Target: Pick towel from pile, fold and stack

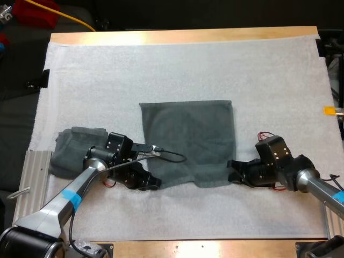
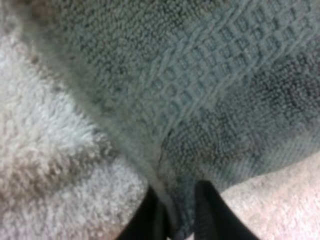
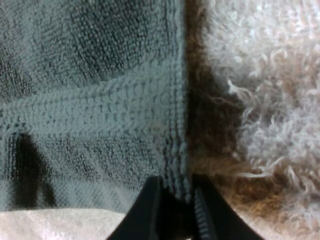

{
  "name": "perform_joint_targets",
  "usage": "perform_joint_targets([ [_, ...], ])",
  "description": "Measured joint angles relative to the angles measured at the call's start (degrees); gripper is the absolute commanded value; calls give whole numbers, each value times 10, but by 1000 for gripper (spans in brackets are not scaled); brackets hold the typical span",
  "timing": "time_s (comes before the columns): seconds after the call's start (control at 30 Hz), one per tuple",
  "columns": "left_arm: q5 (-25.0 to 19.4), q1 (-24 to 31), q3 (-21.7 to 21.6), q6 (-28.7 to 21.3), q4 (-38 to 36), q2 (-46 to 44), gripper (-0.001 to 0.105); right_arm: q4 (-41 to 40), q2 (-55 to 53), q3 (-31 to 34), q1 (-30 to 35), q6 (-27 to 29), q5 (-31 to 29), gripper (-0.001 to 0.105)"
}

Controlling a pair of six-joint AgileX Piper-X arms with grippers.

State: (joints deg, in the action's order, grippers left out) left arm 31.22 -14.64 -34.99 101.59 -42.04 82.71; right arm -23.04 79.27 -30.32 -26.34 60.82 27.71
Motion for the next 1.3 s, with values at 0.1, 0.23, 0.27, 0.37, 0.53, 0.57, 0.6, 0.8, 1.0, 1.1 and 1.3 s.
perform_joint_targets([
  [0.1, -1, 0, 0, 0, -5, 0, 0, 0, -10, 0, 0, 0, 0, 1],
  [0.23, -5, 0, 0, 0, -17, -21, 0, -1, -46, 0, 0, 0, 0, 1],
  [0.27, -6, 0, 0, 0, -21, -32, 0, -5, -57, 0, 0, 0, 0, 1],
  [0.37, -6, 0, 0, -5, -41, -64, 0, -28, -85, 0, 0, 0, 1, 1],
  [0.53, -33, -6, 0, -26, -101, -106, 0, -84, -123, 0, -2, 1, 1, 1],
  [0.57, -44, -9, 0, -32, -113, -112, 0, -93, -130, 0, -6, 2, 3, 1],
  [0.6, -56, -13, 0, -38, -127, -118, 0, -100, -136, 0, -12, 3, 3, 1],
  [0.8, -81, -56, 0, -51, -198, -154, 0, -129, -169, 0, -80, 2, 0, 1],
  [1.0, -83, -87, 0, -51, -257, -197, 0, -169, -213, 0, -136, -18, -24, 1],
  [1.1, -84, -87, 0, -51, -271, -205, 0, -174, -229, 0, -139, -29, -27, 1],
  [1.3, -81, -87, -1, -51, -269, -172, 0, -143, -231, 0, -139, -69, -31, 1],
])
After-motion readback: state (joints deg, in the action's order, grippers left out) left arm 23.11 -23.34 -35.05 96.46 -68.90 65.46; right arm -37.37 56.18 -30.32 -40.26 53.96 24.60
